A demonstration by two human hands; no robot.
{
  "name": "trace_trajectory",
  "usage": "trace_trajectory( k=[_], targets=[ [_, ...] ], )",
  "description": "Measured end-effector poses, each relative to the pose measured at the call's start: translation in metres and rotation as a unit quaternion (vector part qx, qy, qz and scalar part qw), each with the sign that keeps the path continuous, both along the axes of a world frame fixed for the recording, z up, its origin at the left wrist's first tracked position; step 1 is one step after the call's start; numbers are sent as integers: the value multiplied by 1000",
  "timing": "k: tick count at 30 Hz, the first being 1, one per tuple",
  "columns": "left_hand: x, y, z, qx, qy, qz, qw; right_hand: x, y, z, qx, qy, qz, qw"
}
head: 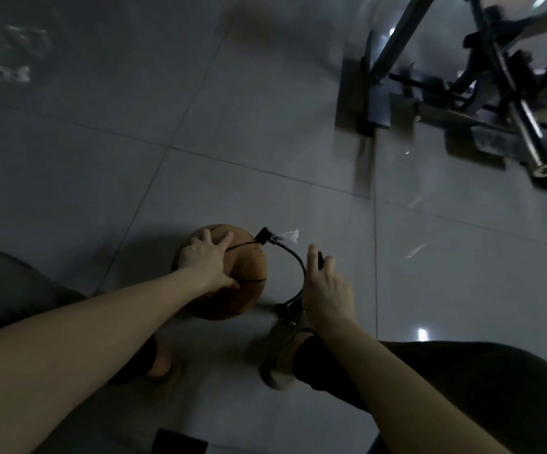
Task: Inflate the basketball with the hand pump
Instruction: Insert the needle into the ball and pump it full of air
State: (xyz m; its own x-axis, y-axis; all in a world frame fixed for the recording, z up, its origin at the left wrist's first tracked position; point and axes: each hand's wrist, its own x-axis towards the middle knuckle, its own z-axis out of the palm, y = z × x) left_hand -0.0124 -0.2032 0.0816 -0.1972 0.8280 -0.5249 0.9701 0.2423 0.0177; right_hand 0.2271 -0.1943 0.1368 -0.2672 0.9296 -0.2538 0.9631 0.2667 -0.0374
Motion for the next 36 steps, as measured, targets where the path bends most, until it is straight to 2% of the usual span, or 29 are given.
trace_trajectory(
  k=[3,6,10,15,27,32,36],
  targets=[
    [1,3,3,0,3,10,1000,5,9,36,40,5,23,999],
    [-1,2,5,-12,-1,10,1000,11,18,90,120,8,61,991],
    [-3,-2,4,3,-18,-4,1000,18,14,132,204,15,48,978],
    [0,3,10,-10,10,6,1000,10,-10,94,163,-12,55,985],
    [6,5,4,11,-3,-2,1000,11,-11,-2,47,-26,40,998],
    [3,8,0,6,6,-2,1000,9,-6,-20,52,-37,44,997],
    [1,6,0,-2,4,1,1000,7,-11,-13,19,-20,70,997]
  ],
)
